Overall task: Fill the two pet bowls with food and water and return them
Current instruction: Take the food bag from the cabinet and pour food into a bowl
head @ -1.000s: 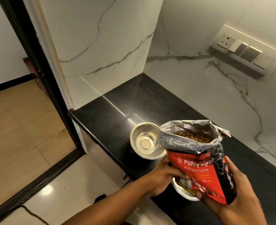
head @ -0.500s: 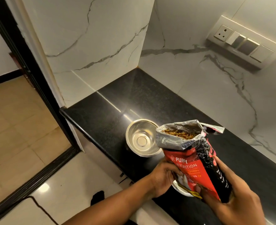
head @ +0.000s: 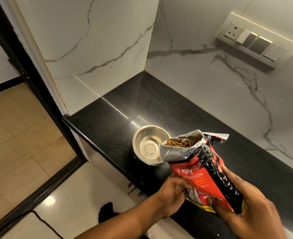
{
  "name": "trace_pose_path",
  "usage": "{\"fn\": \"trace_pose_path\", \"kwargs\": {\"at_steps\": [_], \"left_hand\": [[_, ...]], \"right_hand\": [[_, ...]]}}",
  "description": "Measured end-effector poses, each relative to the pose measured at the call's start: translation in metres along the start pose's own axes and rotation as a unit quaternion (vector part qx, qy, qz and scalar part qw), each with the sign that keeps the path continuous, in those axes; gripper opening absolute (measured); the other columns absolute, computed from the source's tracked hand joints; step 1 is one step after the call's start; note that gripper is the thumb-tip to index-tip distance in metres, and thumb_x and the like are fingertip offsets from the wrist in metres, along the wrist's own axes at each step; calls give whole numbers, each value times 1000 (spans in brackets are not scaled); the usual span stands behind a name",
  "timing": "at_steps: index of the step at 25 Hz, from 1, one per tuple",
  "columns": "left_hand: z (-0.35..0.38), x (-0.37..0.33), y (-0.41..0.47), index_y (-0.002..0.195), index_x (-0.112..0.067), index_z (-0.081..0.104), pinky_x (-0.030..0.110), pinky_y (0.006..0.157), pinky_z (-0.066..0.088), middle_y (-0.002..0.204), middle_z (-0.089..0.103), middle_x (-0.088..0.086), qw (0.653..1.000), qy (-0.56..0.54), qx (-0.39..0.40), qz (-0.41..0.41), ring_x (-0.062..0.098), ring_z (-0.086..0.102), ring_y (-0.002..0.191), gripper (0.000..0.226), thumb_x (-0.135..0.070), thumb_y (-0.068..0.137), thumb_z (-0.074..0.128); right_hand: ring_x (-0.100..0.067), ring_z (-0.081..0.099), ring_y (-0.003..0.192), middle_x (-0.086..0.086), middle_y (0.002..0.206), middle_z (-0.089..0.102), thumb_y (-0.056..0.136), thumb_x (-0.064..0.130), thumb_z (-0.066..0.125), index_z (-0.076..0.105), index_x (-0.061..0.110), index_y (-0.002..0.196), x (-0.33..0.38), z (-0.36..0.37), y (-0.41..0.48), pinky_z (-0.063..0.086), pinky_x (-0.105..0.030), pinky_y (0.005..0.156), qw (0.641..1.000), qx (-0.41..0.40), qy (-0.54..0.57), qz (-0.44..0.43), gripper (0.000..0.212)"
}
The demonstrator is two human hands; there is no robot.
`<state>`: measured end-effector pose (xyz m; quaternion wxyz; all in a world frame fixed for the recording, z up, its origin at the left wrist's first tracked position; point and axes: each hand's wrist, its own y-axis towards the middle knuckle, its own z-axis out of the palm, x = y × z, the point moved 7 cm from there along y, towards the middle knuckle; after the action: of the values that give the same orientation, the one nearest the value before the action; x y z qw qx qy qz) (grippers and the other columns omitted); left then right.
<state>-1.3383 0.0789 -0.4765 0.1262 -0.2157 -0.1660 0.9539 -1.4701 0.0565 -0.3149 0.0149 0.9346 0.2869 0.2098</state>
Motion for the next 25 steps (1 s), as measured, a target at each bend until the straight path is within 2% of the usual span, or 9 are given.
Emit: {"fn": "trace_pose_path", "kwargs": {"at_steps": [5, 8, 12, 15, 18, 21, 25], "left_hand": [[-1, 0, -6, 70, -11, 75, 26, 79, 62, 81, 80, 5, 1000, -8, -6, -4, 16, 77, 79, 25, 1, 68, 53], [0, 0, -9, 74, -9, 71, 28, 82, 60, 82, 78, 7, 1000, -15, -19, -9, 18, 75, 79, 21, 1, 69, 54], [1, 1, -12, 72, -9, 72, 26, 79, 61, 80, 77, 6, 999, -27, -29, -15, 18, 74, 76, 21, 0, 68, 54], [0, 3, -14, 76, -8, 72, 28, 83, 59, 83, 76, 8, 999, -37, -31, -23, 20, 72, 81, 21, -1, 71, 53], [3, 7, -15, 86, -3, 76, 32, 87, 62, 90, 81, 12, 998, -58, -16, -28, 23, 76, 85, 29, -2, 70, 52], [3, 7, -16, 84, -2, 79, 32, 86, 63, 90, 81, 14, 998, -52, -15, -26, 24, 78, 84, 31, -2, 69, 52], [2, 7, -18, 83, -1, 75, 34, 94, 58, 89, 80, 14, 999, -31, -30, -30, 25, 75, 84, 26, -2, 72, 51]], "right_hand": [[-29, 70, 119, 15, 129, 69, 54, 18, 108, 55, 36, 155, 6, -1, 0, 62, -59, 94, 1000, -5, 4, -3, 116], [-29, 70, 121, 6, 131, 75, 57, 16, 107, 48, 45, 154, 10, -1, 1, 62, -59, 95, 1000, 7, 25, 4, 117], [-33, 71, 121, 0, 131, 77, 59, 14, 106, 44, 46, 152, 11, -2, 5, 61, -60, 96, 999, 23, 45, 11, 116], [-34, 71, 121, 2, 128, 77, 58, 13, 106, 43, 45, 152, 11, -3, 7, 61, -61, 96, 999, 27, 38, 10, 117], [-32, 72, 118, 13, 120, 71, 57, 15, 106, 45, 46, 152, 13, -4, 8, 62, -60, 93, 999, 28, 21, 5, 117], [-29, 70, 121, 15, 119, 71, 60, 16, 105, 46, 54, 147, 12, -4, 10, 60, -57, 96, 999, 29, 31, 18, 112], [-26, 70, 123, 15, 125, 74, 61, 18, 106, 50, 57, 143, 9, -3, 7, 61, -58, 97, 998, 35, 49, 26, 107]]}}
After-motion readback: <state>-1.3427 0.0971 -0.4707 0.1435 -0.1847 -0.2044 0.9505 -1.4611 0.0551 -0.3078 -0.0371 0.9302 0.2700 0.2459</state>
